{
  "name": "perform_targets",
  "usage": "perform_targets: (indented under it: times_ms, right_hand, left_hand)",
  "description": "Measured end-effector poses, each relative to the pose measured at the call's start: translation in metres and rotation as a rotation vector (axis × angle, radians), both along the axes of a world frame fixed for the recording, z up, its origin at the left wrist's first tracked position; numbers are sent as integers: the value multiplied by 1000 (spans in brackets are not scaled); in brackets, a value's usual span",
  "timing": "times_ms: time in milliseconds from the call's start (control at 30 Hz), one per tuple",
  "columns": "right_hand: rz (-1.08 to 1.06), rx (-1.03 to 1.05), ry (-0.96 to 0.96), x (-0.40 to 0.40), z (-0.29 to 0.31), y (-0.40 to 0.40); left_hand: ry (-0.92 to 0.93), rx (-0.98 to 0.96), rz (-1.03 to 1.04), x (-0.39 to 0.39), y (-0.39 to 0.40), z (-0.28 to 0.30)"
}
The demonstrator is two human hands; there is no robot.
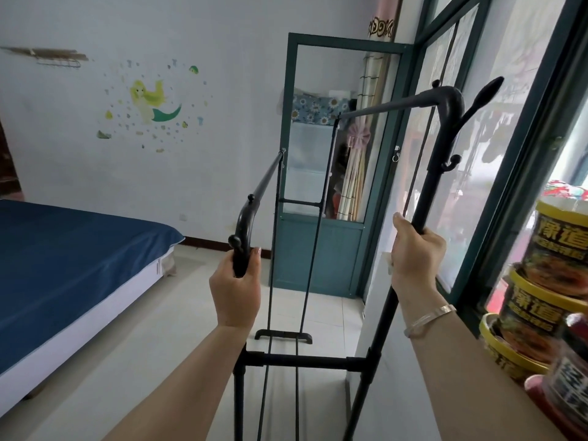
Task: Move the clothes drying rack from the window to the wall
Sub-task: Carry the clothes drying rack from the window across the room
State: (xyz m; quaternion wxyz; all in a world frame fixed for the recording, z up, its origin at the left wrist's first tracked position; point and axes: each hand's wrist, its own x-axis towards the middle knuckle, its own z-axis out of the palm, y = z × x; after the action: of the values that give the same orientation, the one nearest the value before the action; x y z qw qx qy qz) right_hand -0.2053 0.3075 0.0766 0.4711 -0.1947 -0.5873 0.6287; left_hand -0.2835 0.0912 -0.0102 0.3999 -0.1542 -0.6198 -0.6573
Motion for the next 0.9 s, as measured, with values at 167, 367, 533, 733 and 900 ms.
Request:
perform_targets:
  times_ms: [167,367,533,733,900]
  right_hand:
    - [-27,10,19,-32,1,-6]
    - [-37,3,11,-73,4,-11]
    - [-28,-11,29,-103,4,-7]
    - [-15,-19,30,-145,6,10]
    - [25,-7,9,-189,4,38]
  left_hand:
    - [10,-16,-36,-38,-5,-1]
    - [4,0,-60,-83,-9,1]
    - [-11,-1,-52,-111,-5,1]
    - [-16,-6,-25,-148,11,3]
    - [-25,-40,17,-187,36,2]
